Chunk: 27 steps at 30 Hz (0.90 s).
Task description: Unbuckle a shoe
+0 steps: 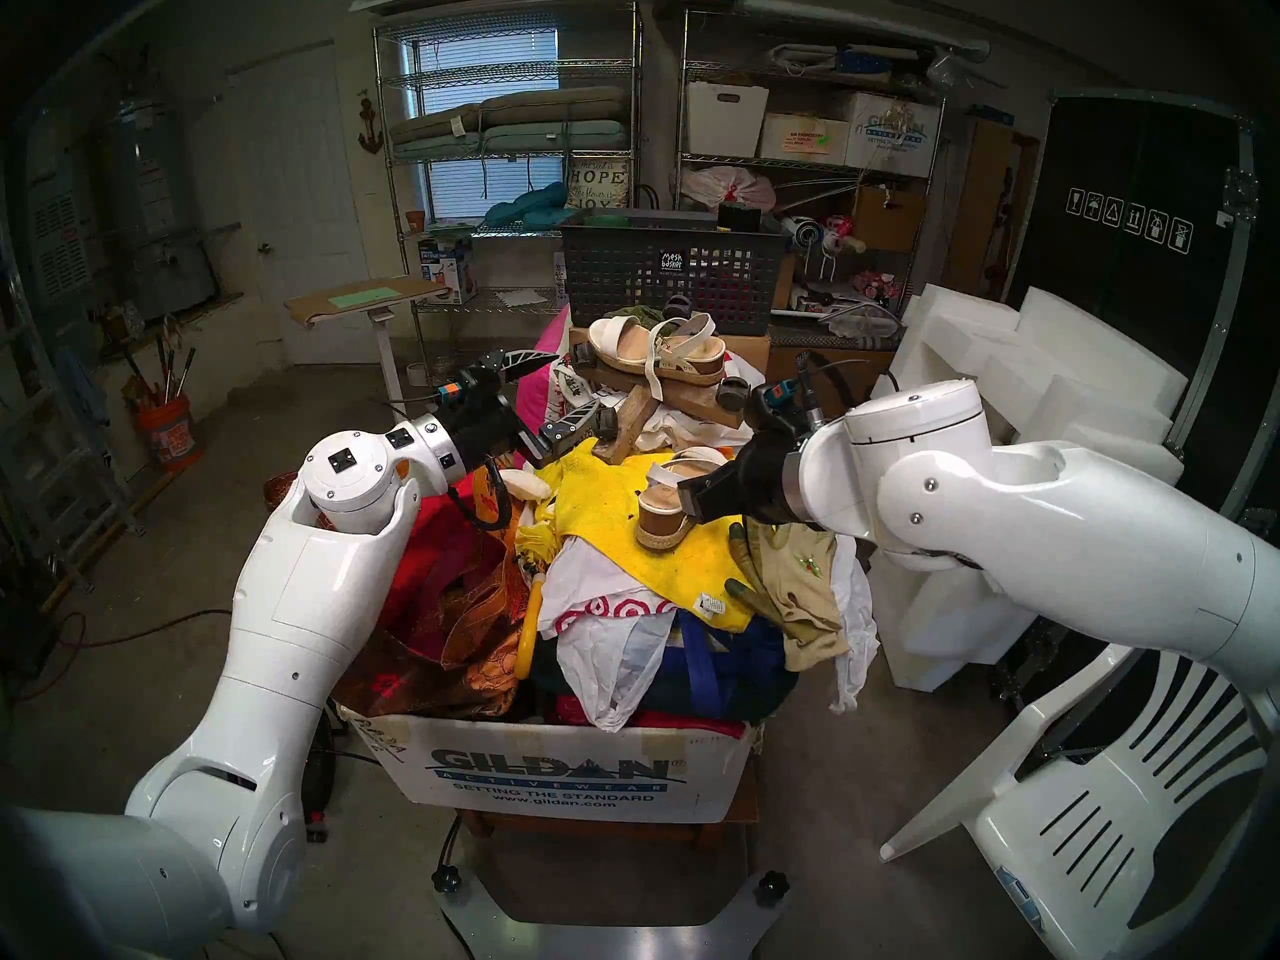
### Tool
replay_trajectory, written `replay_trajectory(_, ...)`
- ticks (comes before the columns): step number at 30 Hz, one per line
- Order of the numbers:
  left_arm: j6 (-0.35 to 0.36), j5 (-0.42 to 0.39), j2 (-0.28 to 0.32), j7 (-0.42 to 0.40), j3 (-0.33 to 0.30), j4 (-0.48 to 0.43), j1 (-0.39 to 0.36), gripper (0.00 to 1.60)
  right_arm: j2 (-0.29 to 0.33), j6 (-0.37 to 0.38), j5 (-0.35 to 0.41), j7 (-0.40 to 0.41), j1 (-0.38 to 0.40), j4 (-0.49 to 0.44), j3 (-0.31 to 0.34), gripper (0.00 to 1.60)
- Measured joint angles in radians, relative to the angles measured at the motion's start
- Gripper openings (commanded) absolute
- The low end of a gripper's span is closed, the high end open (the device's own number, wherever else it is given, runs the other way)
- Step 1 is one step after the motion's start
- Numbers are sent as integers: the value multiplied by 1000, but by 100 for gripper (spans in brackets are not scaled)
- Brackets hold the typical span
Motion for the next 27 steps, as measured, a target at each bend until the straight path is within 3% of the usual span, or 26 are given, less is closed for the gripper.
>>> replay_trajectory(7,0,0,0,0,0,0,0,160,-25,43,97,-51,16,29,20,160)
replay_trajectory(14,0,0,0,0,0,0,0,160,-52,58,76,-144,20,24,16,160)
replay_trajectory(27,0,0,-1,0,0,0,0,160,-76,61,66,-191,19,16,17,160)
